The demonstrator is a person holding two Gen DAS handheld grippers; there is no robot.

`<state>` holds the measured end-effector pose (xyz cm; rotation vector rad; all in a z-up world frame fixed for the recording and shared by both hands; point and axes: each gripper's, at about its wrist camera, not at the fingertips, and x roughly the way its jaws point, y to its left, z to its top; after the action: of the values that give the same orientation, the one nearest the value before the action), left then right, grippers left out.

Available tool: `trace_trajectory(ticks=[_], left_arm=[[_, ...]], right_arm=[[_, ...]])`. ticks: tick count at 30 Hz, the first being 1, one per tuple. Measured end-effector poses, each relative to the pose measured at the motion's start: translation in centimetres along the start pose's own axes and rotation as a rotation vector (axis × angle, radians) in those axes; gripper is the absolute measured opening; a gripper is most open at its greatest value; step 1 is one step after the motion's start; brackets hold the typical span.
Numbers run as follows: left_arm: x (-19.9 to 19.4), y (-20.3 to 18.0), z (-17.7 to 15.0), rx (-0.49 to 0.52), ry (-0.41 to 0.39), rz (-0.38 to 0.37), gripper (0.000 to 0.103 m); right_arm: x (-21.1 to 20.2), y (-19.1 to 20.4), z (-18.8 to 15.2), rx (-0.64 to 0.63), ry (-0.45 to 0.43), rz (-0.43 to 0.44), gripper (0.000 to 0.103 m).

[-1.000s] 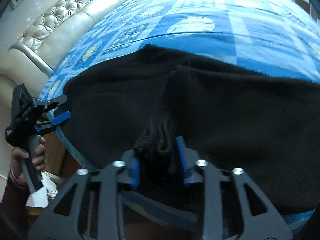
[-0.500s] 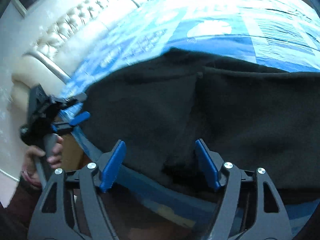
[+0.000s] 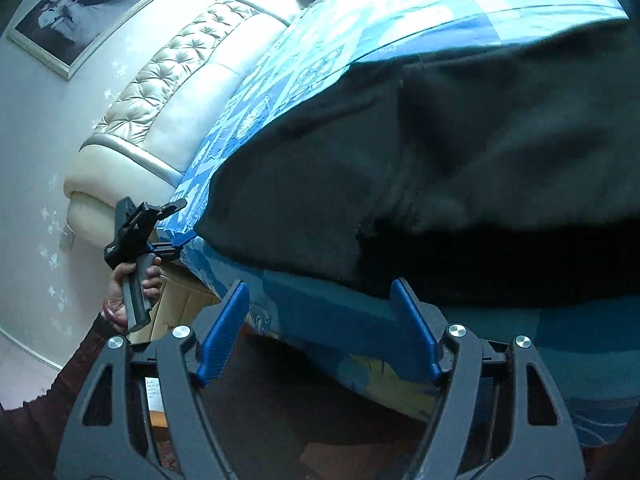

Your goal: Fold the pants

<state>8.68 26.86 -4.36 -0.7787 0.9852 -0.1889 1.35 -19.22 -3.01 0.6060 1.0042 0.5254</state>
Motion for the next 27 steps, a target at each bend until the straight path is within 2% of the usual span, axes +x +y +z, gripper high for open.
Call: trace_trajectory(ticks=[5,8,11,17,21,23,24,25,27], left_arm=[[1.4,1.5,0.9,-0.05,0.025,-0.138,0.086],[2.3,1.5,0.7,-0.077,0.068,-0.275,0.086],[3.3,1.3,0.2,-0.046,0.1,-0.269,0.086],[3.4,2.6,0.2,-0.125,0.114,-0.347,0.086],[4.0,0.8,-0.2,-0.074,0.097,-0.294,0.084],[4.8,0.3,-0.2,-0.058,0.112,-0.241,0.057],[5.2,0.5,0.1,-0.06,0.132,-0.212,0.027],[5.8,0.5,-0.3,-0.07,0.15,-0.188,0.021],[5.9,0.5,-0.4,-0.079,0.145,-0.186,0.02]], right_arm=[[-0.4,-0.1,0.0,0.017,-0.007,0.014,0.073],[-0.6,-0.2,-0.5,0.019,-0.008,0.014,0.074],[-0.6,-0.2,-0.4,0.025,-0.012,0.018,0.074],[-0.6,-0.2,-0.4,0.03,-0.009,0.02,0.074],[-0.3,-0.2,-0.3,0.033,-0.008,0.022,0.074],[-0.3,-0.1,-0.4,0.03,-0.011,0.021,0.074],[-0.3,-0.1,-0.4,0.028,-0.011,0.021,0.074],[-0.4,-0.1,-0.4,0.028,-0.012,0.024,0.074],[-0.5,-0.1,-0.4,0.032,-0.019,0.031,0.074]])
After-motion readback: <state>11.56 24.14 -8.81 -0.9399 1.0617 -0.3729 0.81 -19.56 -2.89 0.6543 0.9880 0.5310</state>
